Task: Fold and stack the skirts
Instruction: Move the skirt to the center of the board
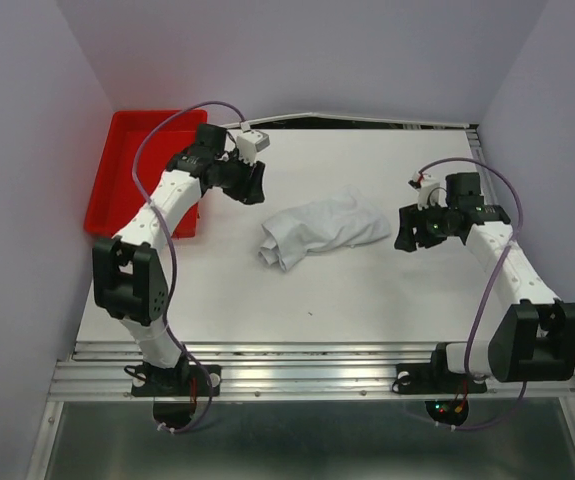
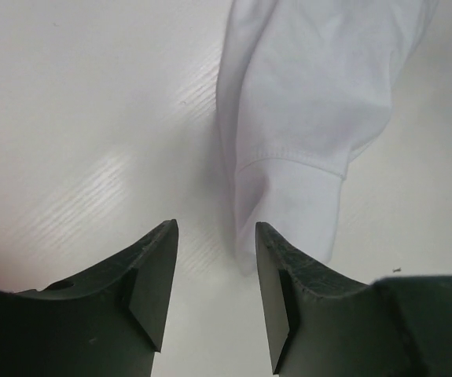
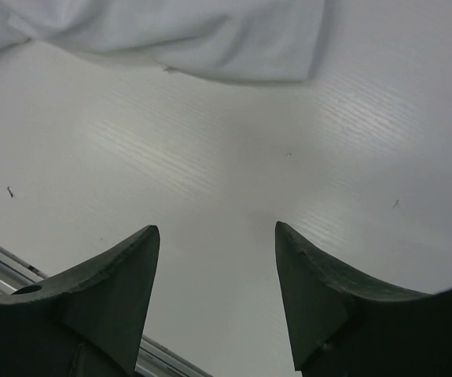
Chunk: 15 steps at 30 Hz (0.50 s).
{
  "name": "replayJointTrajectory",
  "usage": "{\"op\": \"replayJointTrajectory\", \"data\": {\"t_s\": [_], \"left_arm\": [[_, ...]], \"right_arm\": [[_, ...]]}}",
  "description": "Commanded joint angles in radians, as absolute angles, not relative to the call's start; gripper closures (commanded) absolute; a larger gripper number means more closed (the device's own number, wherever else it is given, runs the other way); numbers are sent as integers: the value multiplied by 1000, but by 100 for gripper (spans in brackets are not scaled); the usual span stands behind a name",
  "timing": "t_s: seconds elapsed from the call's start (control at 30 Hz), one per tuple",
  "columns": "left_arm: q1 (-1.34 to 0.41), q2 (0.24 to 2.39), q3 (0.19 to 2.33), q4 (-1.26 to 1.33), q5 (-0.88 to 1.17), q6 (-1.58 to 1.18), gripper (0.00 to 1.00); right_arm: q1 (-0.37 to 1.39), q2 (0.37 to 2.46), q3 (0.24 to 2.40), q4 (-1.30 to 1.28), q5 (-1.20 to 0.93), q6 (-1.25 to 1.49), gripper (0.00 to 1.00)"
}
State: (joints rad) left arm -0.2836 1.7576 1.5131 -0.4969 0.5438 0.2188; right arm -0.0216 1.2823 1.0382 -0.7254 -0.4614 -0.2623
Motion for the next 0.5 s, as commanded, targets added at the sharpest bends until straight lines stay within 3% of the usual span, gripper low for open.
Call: {"op": "replayJointTrajectory", "data": {"t_s": [0.0, 0.23, 0.47], "left_arm": [[-327, 1596, 1500, -575, 482, 504, 46], [-459, 1430, 1301, -583, 414, 849, 45], [-710, 1344, 1013, -424, 220, 923, 45]], "right_arm": [[9, 1333, 1014, -667, -410, -259, 35], [9, 1445, 1032, -566, -335, -201, 36], [9, 1598, 1109, -546, -359, -149, 39]]}}
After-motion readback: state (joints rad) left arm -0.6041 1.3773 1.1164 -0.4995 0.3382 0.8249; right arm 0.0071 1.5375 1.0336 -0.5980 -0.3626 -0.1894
